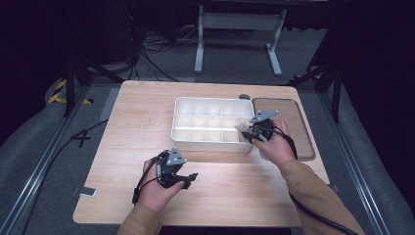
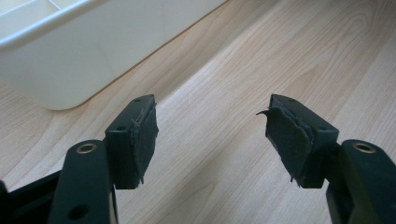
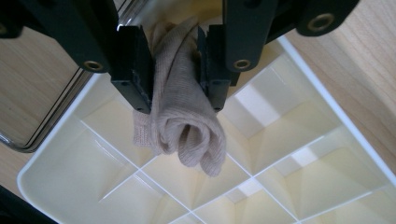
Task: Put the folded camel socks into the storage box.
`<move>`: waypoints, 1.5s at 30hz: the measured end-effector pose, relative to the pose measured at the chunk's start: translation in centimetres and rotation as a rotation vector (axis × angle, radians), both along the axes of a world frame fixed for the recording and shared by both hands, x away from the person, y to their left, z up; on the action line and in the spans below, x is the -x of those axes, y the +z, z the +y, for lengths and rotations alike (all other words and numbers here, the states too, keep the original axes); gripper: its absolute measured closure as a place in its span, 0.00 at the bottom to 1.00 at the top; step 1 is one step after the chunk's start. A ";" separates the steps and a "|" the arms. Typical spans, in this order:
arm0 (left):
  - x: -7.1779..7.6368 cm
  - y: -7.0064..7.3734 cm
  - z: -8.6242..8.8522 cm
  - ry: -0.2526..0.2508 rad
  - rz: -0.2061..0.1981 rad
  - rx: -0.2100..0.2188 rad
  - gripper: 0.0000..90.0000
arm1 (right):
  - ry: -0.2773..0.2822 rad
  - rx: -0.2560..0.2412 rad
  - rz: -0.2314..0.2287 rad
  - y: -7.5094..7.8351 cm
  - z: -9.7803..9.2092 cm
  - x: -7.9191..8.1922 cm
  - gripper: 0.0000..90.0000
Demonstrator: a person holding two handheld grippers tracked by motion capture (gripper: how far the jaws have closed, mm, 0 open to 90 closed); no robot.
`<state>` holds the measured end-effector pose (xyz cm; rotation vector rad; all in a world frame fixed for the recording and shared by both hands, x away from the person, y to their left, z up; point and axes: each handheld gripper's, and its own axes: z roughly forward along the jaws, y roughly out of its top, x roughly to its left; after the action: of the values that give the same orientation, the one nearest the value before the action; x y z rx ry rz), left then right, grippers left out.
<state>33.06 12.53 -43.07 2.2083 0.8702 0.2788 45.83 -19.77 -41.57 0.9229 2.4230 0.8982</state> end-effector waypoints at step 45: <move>0.0 -0.2 -0.1 -0.006 0.005 -0.009 0.38 | -0.105 0.057 0.256 0.1 0.9 -1.4 0.85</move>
<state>33.09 12.45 -43.30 2.2203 0.8664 0.2745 47.23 -18.84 -41.46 1.1956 2.5670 0.7073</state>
